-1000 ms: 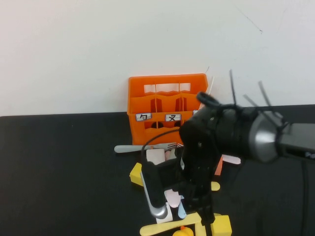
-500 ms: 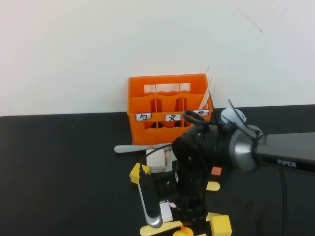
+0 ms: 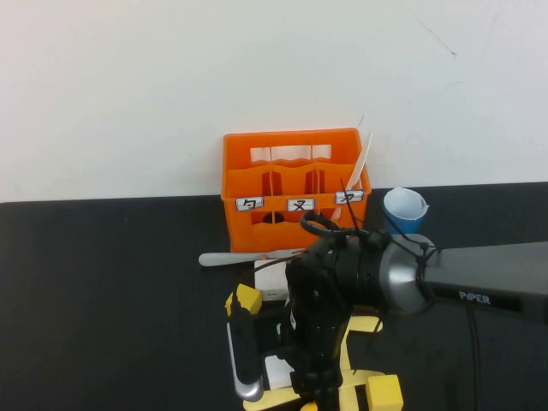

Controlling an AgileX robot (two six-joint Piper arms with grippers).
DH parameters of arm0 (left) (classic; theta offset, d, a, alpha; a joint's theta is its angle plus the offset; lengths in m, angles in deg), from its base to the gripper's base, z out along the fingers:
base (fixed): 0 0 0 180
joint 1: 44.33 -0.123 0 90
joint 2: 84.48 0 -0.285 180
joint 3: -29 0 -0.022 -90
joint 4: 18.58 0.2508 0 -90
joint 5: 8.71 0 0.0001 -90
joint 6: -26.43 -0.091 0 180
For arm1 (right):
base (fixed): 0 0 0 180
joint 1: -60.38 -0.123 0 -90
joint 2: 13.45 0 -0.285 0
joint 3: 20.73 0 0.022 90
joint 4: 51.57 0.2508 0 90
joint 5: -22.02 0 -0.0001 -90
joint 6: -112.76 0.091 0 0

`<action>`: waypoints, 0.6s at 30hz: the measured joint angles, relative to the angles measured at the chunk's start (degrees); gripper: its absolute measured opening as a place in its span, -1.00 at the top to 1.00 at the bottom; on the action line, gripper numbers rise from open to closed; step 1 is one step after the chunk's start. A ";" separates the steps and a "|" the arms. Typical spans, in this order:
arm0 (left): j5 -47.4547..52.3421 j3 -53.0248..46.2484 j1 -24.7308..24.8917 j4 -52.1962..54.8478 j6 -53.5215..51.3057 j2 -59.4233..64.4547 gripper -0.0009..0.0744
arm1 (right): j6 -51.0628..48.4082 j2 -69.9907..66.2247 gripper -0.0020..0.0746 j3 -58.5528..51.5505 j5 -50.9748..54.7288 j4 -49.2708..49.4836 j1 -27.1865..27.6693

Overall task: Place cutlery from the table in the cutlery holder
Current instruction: Pick up the knife

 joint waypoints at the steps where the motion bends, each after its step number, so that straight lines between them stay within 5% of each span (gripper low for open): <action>1: 0.00 0.00 0.00 0.00 0.00 0.00 0.98 | 0.27 -0.10 0.05 0.00 0.13 0.00 0.00; 18: 0.00 0.00 0.00 0.00 -0.20 0.00 0.98 | 4.02 -1.72 0.06 0.00 2.58 0.62 -1.89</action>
